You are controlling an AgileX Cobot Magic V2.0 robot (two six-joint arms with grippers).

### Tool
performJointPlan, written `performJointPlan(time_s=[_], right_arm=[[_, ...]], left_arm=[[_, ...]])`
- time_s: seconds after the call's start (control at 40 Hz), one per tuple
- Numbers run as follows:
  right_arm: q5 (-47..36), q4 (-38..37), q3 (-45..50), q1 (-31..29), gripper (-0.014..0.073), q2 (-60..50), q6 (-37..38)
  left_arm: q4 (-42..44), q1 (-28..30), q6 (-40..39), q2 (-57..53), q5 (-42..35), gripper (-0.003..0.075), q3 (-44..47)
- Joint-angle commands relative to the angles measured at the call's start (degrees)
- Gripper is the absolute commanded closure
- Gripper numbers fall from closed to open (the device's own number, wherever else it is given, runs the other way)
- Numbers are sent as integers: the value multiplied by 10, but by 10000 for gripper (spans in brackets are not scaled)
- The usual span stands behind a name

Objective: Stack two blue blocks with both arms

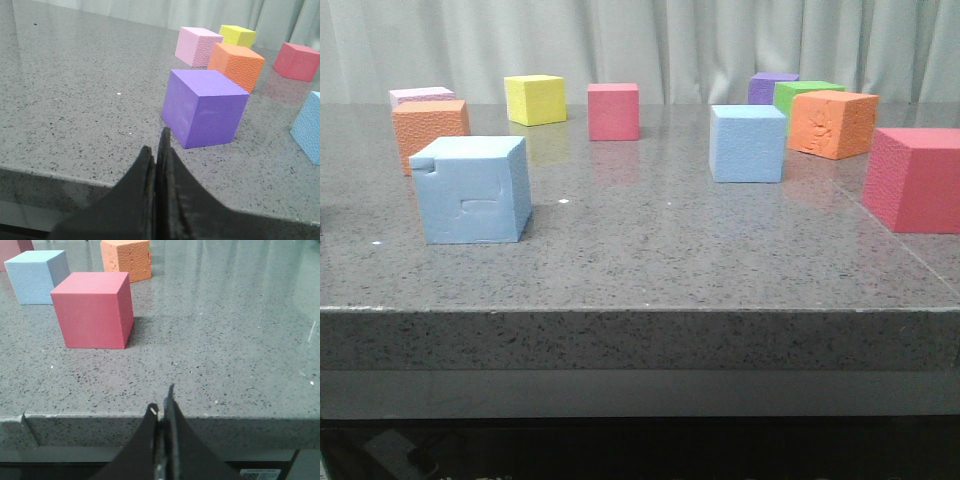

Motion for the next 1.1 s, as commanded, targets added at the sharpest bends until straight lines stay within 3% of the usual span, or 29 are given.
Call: performJointPlan(time_s=[0.0,0.35,0.9,1.08], right_arm=[[-52,1,0,-3,663,-11,-5],[-180,19,0,-3,663,-11,-5],[-192,19,0,-3,663,-11,-5],[-211,19,0,-3,663,-11,-5]], left_arm=[[-2,2,-2,-13,-77,739,20],[-2,2,-2,-13,-113,739,20],[-2,2,-2,-13,-113,739,20],[-2,2,-2,-13,-150,739,20]])
